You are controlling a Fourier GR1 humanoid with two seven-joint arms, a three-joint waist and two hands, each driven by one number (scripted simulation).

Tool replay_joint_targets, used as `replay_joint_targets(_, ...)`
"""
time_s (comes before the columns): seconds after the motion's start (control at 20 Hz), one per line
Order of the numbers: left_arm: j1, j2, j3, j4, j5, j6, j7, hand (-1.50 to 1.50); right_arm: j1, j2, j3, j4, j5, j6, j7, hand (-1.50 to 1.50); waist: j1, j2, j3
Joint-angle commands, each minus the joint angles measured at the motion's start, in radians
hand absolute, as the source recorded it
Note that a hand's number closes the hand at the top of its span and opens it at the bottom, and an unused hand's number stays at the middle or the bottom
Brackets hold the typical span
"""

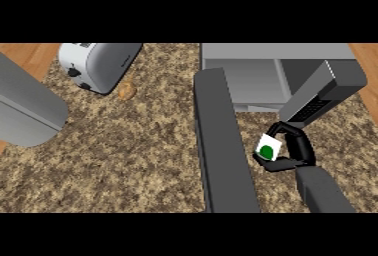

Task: Pick up the milk, place it into the microwave and close the microwave

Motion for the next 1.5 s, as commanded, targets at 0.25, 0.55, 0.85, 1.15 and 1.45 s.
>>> replay_joint_targets(0.25,0.032,-0.015,0.055,0.028,0.026,-0.056,-0.03,-1.5,0.024,0.071,0.049,-0.349,-0.003,-0.09,0.258,1.5,-0.002,-0.001,0.0)
replay_joint_targets(0.55,-0.051,0.083,0.066,0.039,0.075,0.004,0.063,-1.5,-0.107,0.146,0.071,-0.313,0.067,-0.232,0.337,1.5,0.004,0.003,0.0)
replay_joint_targets(0.85,-0.061,0.048,0.047,0.065,0.032,-0.025,0.027,-1.5,-0.32,0.058,0.037,-0.079,0.155,-0.298,0.378,1.5,0.019,0.009,0.001)
replay_joint_targets(1.15,-0.078,0.023,0.04,0.127,-0.015,-0.057,-0.027,-1.5,-0.492,0.061,-0.005,0.159,0.208,-0.432,0.366,1.5,0.051,0.022,0.001)
replay_joint_targets(1.45,-0.142,0.063,0.014,0.158,-0.019,-0.041,0.002,-1.5,-0.576,0.039,-0.047,0.285,0.216,-0.523,0.35,1.5,0.068,0.034,0.002)
